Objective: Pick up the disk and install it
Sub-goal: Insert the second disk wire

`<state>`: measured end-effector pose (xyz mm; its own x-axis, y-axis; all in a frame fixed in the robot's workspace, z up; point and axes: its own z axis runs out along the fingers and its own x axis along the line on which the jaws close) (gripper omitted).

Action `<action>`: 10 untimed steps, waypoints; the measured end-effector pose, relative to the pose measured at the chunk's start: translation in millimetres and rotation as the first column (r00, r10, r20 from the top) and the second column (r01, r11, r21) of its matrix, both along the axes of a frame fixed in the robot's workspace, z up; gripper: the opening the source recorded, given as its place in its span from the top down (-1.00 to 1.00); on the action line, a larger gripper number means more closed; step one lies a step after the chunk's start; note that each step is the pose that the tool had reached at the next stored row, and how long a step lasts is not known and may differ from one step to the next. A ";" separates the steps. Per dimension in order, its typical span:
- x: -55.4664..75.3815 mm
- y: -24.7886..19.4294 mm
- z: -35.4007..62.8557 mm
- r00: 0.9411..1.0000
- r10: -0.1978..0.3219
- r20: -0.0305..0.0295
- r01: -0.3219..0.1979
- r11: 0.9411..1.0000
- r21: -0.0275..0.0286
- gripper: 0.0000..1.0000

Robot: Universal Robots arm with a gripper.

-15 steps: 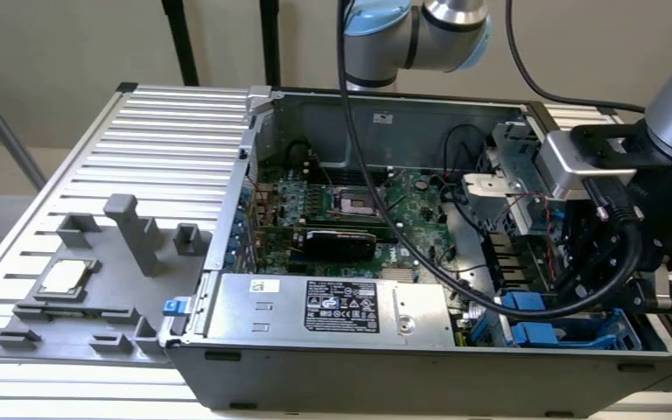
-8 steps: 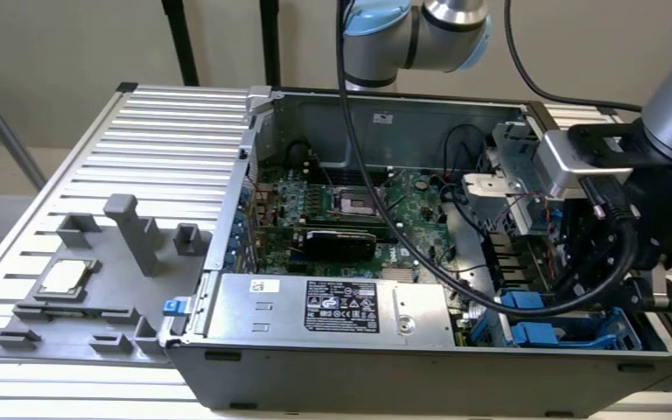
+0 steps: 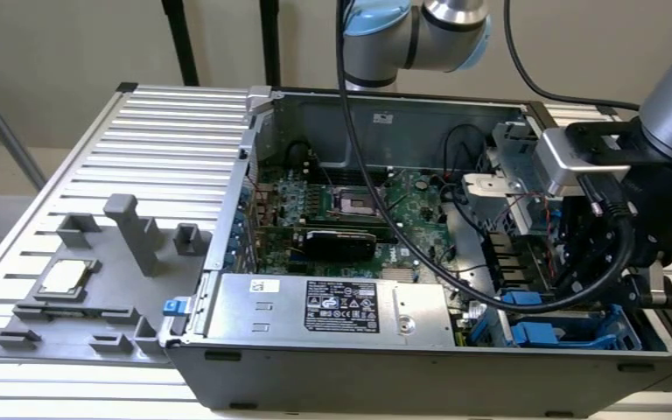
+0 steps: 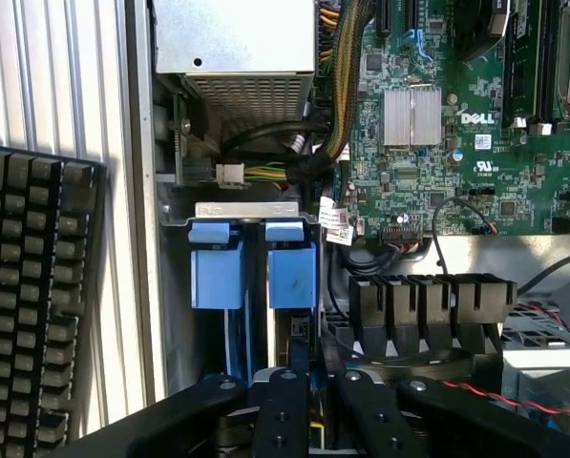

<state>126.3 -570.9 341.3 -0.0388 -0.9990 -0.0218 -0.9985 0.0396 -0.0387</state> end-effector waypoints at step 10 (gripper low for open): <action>0.7 -1.5 -2.7 1.000 0.000 0.000 0.000 1.000 0.000 0.66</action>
